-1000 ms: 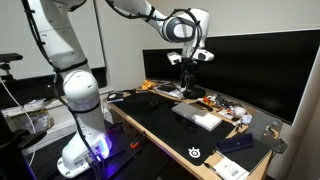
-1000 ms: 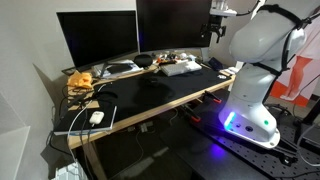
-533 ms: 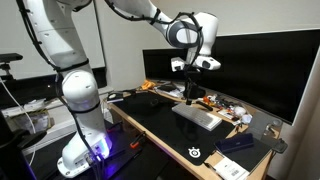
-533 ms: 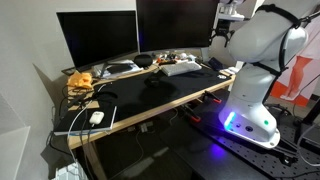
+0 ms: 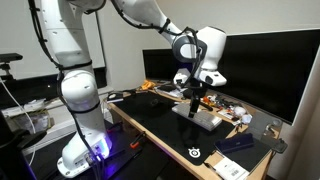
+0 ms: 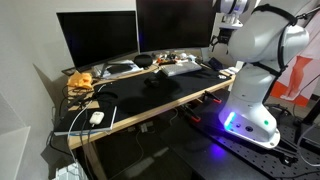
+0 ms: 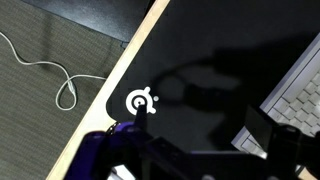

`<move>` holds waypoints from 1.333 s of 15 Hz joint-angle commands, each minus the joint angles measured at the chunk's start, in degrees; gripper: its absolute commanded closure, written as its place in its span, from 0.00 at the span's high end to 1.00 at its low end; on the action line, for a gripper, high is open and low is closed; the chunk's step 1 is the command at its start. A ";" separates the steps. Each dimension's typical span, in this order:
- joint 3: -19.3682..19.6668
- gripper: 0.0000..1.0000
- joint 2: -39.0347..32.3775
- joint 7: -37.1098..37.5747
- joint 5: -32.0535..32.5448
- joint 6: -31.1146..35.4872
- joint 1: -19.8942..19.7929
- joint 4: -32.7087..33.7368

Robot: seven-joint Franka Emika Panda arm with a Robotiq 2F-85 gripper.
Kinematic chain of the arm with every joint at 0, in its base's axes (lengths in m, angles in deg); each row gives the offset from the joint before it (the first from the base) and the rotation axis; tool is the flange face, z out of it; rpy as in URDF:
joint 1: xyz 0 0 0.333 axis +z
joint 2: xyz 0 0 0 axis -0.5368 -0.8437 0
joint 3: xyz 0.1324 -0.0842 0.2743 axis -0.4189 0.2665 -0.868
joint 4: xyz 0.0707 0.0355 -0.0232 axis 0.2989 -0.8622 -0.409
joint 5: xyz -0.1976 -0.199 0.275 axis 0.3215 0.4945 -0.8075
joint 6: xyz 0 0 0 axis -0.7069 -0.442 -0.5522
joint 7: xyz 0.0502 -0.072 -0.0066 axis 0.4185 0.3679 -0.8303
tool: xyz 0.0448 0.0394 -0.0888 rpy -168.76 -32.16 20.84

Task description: Pick the pen from the bottom right side of the table and place it on the black mat

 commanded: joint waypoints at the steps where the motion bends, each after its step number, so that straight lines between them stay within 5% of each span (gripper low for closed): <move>1: 0.38 1.00 -3.85 3.69 -1.67 2.85 -0.98 1.19; 15: 0.44 1.00 -5.61 6.02 -0.88 4.76 -1.04 0.47; 20: 1.12 1.00 -6.88 8.21 -5.13 6.61 -2.13 1.48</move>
